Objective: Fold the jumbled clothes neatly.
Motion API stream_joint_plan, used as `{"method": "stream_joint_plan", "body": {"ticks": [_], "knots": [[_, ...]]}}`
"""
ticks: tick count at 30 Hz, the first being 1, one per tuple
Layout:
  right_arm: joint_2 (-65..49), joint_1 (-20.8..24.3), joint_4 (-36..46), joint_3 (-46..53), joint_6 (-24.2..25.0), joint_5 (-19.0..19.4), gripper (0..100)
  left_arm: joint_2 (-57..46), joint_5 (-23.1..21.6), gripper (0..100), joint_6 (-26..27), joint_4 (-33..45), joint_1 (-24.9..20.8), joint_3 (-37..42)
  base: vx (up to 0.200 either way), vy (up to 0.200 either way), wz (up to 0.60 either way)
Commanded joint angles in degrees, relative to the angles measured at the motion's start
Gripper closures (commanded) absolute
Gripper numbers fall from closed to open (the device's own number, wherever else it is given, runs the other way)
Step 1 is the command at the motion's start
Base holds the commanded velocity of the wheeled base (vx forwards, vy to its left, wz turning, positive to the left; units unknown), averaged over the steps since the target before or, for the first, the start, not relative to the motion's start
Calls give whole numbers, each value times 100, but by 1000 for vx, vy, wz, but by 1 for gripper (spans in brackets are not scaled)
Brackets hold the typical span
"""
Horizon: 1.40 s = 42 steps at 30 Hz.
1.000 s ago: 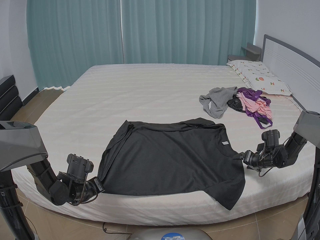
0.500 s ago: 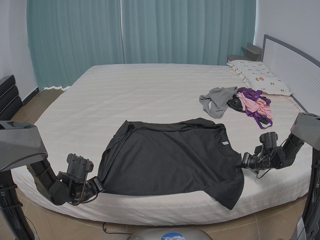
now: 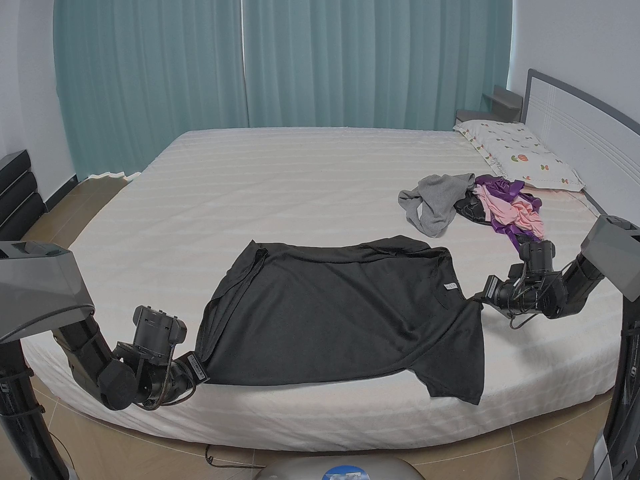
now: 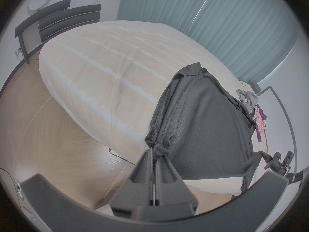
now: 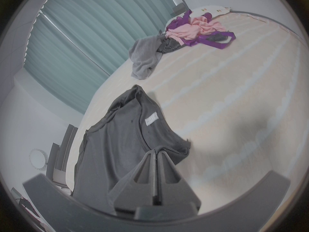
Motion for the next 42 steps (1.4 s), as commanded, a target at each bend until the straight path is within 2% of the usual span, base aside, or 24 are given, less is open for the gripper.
{"method": "stream_joint_plan", "body": {"ticks": [1,8,12,13,24,26,28,29,35,42], "knots": [[201,54,-22,-387,-4,-38,100,12,1,100,-14,-12,-2,-15,0,0,0],[684,204,-57,-950,-22,-337,100,3,1,100,-23,-21,-2,-24,0,0,0],[816,221,-66,-1002,-101,-354,100,12,-17,100,-23,-21,-2,-24,0,0,0],[825,221,-66,-1002,-110,-346,0,12,-17,100,-23,-12,-2,-24,0,0,0],[-45,-25,-66,-405,-39,-258,0,29,-34,100,-31,-12,-2,-24,0,0,0],[-300,-69,-57,-71,-48,-126,0,29,-43,100,-31,-21,-2,-24,0,0,0],[-678,-78,-66,694,-118,305,0,38,-69,100,-40,-21,24,-24,0,0,0],[-748,-69,-66,931,-127,393,0,29,-69,100,-40,-21,16,-24,0,0,0],[-854,-78,-251,1880,-294,524,0,12,-78,100,-31,-21,7,11,0,0,0],[-766,10,-804,2531,-206,700,0,12,-78,100,-31,-21,7,20,0,0,0]]}}
